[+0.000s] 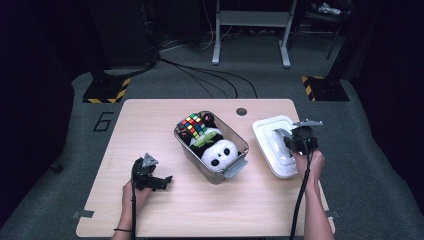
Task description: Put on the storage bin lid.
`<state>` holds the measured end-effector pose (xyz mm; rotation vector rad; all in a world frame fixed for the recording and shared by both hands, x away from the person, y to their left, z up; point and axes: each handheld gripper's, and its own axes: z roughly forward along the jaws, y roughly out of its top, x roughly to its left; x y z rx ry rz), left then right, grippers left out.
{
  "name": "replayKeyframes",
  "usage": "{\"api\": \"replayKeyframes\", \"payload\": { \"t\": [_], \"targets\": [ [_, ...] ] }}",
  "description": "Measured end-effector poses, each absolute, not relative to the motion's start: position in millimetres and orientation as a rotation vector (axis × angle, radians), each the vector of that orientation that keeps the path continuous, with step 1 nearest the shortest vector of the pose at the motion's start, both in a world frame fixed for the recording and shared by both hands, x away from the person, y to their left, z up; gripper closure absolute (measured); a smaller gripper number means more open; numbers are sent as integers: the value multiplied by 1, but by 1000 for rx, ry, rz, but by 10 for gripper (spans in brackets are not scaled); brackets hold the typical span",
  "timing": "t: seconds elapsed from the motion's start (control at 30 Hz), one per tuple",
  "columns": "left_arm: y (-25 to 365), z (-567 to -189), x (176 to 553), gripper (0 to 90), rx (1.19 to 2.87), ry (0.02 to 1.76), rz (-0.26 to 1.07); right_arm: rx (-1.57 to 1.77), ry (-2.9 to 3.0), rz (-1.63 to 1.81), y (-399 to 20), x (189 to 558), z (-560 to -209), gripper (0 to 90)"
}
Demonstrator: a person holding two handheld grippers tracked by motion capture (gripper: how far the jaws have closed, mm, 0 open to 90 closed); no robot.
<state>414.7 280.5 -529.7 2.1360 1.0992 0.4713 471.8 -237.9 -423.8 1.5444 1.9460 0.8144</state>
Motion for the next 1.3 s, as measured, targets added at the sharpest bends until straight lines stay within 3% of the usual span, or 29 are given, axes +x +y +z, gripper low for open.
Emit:
{"api": "replayKeyframes", "payload": {
  "t": [0.77, 1.3],
  "targets": [
    [280, -530, 415, 1, 2130, 1098, 470, 1365, 1966, 864, -202, 458, -343, 675],
    [280, -530, 415, 1, 2130, 1097, 470, 1273, 2006, 923, -161, 456, -320, 674]
  ]
}}
